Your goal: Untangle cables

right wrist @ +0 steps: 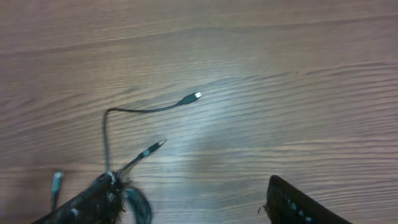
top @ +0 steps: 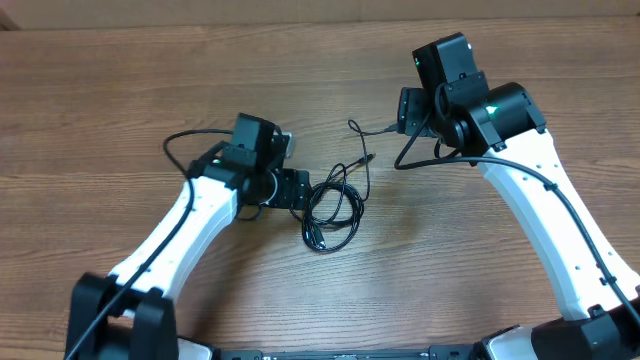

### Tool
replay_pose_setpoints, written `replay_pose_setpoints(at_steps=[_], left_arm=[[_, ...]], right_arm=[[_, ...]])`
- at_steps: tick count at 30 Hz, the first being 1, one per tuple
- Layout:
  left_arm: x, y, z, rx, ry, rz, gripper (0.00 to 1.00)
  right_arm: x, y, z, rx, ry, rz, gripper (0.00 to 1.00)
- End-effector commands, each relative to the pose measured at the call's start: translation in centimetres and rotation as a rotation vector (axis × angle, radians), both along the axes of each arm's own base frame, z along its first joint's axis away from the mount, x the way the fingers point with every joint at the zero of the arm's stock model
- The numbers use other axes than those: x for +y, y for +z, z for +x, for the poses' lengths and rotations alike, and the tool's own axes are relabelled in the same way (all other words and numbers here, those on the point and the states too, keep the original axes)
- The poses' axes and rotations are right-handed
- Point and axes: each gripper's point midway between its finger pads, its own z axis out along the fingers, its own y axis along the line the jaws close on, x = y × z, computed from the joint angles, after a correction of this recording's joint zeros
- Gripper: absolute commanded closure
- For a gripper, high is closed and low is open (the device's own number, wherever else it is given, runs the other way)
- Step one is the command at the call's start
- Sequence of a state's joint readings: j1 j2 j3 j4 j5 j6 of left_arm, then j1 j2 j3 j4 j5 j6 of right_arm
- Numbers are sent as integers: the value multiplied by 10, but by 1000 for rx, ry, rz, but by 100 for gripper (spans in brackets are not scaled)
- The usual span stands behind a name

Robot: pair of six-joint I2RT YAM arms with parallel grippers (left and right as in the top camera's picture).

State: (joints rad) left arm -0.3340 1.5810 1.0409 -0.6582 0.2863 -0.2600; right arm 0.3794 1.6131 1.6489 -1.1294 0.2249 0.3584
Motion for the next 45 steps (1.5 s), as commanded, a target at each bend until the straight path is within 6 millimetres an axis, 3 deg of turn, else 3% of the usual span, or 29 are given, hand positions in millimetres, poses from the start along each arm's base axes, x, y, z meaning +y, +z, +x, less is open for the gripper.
replay_pose_setpoints(at_steps=[1, 5, 10, 15, 21, 28, 30, 31, 33, 37, 41, 45], left_arm=[[-15, -10, 2, 110, 155, -69, 20], [-22, -29, -9, 263, 346, -82, 20], [-39, -49, -9, 293, 353, -78, 23], [-52, -56, -4, 262, 321, -87, 49], [-42, -59, -3, 236, 316, -30, 50], [-39, -61, -7, 250, 320, -13, 68], [-37, -62, -6, 240, 326, 1, 82], [-36, -62, -6, 238, 327, 5, 95], [-37, -61, -5, 236, 325, 0, 96], [-43, -37, 10, 161, 251, -16, 96], [-55, 26, 33, 33, 151, -47, 96], [-64, 77, 37, -23, 81, -86, 96]], right_arm=[[2, 7, 1, 12, 1, 114, 26], [-2, 6, 1, 46, 1, 204, 26], [-10, 5, 0, 80, -9, 285, 25], [-20, 1, -4, 107, -37, 280, 25], [-20, 1, -5, 112, -38, 279, 24], [-20, 0, -6, 118, -37, 282, 24], [-20, 0, -7, 122, -37, 281, 24], [-20, 0, -8, 125, -38, 280, 24], [-20, -1, -9, 131, -39, 279, 24], [-14, -2, -14, 152, -2, 296, 23], [15, 3, -24, 177, 177, 398, 23], [35, 4, -31, 195, 279, 453, 23]])
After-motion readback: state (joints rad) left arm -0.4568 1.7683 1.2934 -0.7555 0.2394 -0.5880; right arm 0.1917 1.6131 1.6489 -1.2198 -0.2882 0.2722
